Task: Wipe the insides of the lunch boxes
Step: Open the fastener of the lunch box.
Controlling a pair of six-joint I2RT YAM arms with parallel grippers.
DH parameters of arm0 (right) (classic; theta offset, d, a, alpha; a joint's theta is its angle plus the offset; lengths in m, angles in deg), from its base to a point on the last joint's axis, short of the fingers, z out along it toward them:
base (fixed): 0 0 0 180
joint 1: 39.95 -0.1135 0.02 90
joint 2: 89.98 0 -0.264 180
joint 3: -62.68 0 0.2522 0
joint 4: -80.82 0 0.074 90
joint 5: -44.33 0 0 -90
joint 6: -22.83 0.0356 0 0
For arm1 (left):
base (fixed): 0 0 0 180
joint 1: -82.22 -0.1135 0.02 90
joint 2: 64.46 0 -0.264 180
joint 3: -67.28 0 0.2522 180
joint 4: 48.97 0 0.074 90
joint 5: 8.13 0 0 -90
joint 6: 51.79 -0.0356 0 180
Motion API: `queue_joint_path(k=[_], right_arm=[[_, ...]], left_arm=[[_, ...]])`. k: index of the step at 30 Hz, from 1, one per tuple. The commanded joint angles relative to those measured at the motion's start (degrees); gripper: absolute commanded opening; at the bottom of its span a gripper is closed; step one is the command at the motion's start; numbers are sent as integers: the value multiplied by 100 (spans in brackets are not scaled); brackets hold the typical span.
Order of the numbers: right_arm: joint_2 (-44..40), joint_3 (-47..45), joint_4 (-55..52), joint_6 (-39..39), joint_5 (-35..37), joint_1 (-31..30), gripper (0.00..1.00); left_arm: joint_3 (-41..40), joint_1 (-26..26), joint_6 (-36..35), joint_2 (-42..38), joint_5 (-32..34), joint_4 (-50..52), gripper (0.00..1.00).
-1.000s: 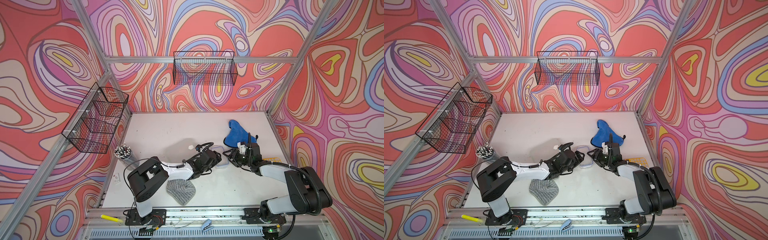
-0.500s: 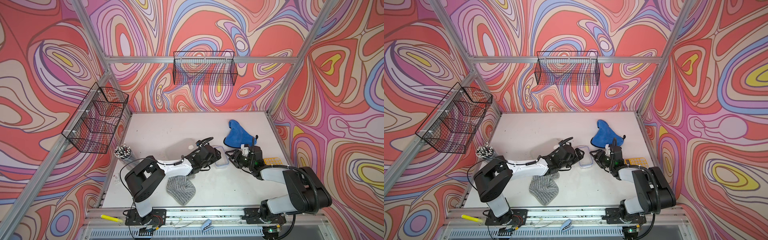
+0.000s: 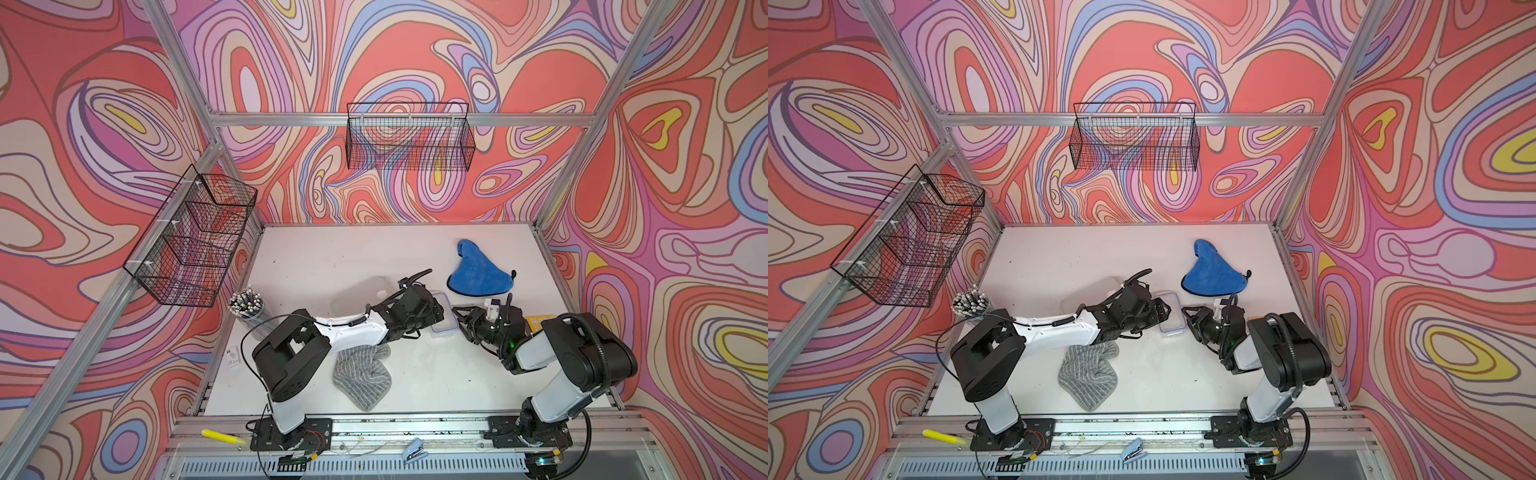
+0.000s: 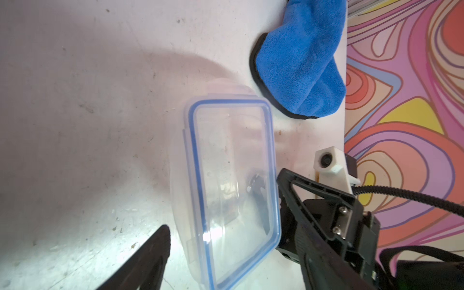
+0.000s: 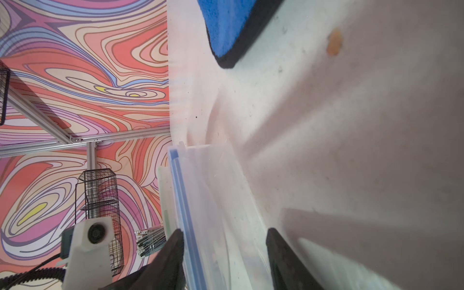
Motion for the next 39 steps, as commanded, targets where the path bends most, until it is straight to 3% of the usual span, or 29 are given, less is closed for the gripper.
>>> queue_joint_path(k=[1, 16, 24, 29, 39], right_arm=[[86, -82, 699, 330, 117, 2, 55], [-12, -140, 398, 410, 142, -74, 49], [700, -72, 1571, 763, 49, -101, 49], [1424, -221, 2638, 1246, 58, -192, 43], [1025, -150, 2636, 1329, 272, -390, 42]], left_arm=[[266, -29, -256, 114, -35, 447, 80], [268, -52, -237, 400, -74, 241, 79], [394, -64, -248, 587, -200, 197, 77], [398, -57, -242, 659, -188, 203, 73], [403, -63, -200, 756, -140, 361, 72]])
